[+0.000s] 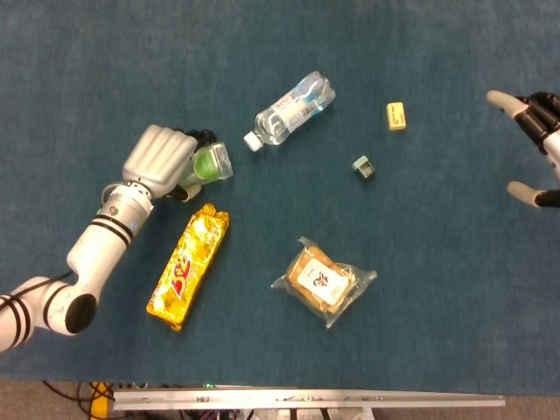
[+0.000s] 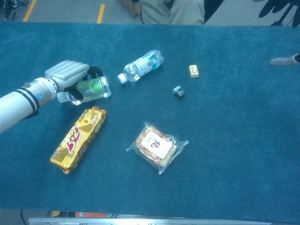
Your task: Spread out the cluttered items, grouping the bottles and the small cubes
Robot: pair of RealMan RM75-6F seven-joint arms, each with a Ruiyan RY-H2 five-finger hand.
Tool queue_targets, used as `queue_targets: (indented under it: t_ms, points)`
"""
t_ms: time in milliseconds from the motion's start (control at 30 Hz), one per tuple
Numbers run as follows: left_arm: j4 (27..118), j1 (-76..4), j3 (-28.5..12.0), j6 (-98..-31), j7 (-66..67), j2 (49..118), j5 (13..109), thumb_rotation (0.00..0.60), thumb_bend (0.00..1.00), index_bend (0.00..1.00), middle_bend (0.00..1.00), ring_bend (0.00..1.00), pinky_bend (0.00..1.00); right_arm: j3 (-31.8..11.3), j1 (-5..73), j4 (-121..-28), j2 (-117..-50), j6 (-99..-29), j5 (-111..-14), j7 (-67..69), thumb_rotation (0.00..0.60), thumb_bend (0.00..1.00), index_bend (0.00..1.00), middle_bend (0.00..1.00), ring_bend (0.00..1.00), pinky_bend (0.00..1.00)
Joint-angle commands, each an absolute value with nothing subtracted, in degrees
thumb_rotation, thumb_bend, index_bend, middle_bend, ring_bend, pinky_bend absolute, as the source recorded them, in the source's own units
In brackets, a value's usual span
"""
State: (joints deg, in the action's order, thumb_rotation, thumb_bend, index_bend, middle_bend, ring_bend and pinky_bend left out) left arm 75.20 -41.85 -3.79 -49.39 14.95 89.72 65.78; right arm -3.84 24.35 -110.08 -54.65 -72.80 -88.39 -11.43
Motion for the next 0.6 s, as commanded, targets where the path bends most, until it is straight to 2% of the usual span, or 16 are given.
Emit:
queue_targets:
  t_ms: [33,267,433,600]
  points:
    - [72.15,-42.04,-2.55,-50.49,12.35,88.96,71.40,0.600,0.26,0.53,0.59,0.49,0.63,-4.04,24.20,-110.07,-54.72,-72.76,-88.17,-11.48,0.600,0.01,0.15,0.33,0.27,0.46]
    - [67.37,-44.38,-2.34,-49.11,8.61,87.79,77.14,0.600,0.26,0.53,0.59,0.49,0.63,-4.40,23.72,-110.16,-54.90,-72.54,-87.56,-11.89,0.600,0.01,0.15,0.33,0.27,0.46]
    - [65.03,-45.67,-3.13,-46.42,6.30,87.58,76.90,0.600,0.26,0.52,0.58,0.48,0.62,-4.46,23.23,-110.13,-54.91,-72.57,-87.22,-11.95,0.600,0.01,0.15,0.33,0.27,0.46]
    - [61.99,-46.05,-3.57,-44.34,5.80,88.05,75.58,0.600,0.26,0.47,0.52,0.44,0.57,-4.72,22.82,-110.09,-54.78,-72.79,-87.08,-11.88,0.600,0.01,0.15,0.33,0.27,0.46]
